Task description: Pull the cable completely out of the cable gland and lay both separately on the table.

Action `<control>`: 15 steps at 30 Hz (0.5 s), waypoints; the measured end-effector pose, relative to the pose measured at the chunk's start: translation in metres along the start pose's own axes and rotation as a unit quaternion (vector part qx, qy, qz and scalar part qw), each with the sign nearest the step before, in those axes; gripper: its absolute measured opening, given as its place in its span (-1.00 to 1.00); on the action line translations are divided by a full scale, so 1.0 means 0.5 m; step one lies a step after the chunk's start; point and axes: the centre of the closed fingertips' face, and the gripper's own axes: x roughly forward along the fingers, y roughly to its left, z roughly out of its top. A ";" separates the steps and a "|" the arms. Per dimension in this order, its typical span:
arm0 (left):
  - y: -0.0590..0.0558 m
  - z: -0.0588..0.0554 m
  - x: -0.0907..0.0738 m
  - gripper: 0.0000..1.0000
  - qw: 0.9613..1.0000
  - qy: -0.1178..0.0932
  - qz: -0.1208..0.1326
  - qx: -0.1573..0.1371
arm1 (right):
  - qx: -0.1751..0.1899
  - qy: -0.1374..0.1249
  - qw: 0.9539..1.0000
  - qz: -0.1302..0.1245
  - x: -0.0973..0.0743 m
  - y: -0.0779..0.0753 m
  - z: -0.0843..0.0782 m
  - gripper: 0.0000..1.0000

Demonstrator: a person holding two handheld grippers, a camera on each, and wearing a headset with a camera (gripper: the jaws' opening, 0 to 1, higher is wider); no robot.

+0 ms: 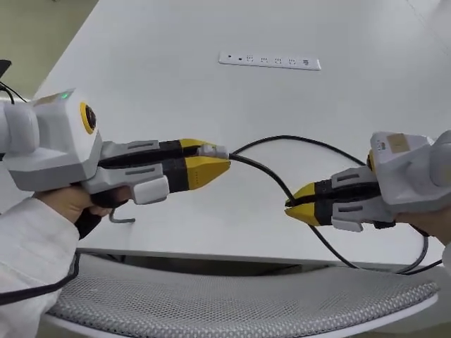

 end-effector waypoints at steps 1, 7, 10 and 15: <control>0.000 0.000 0.000 -0.67 1.000 -0.001 0.000 0.001 | 0.001 -0.018 1.000 -0.001 -0.003 -0.004 0.018 -0.73; 0.002 0.000 0.000 -0.67 1.000 0.001 0.004 0.005 | 0.004 -0.108 0.994 0.005 -0.029 -0.014 0.123 -0.59; 0.002 0.000 0.000 -0.67 1.000 0.002 0.005 0.006 | -0.009 -0.133 0.991 0.016 -0.036 -0.009 0.173 -0.52; 0.001 -0.002 0.001 -0.67 1.000 0.004 0.003 0.008 | -0.038 -0.147 0.988 0.029 -0.037 0.004 0.228 -0.49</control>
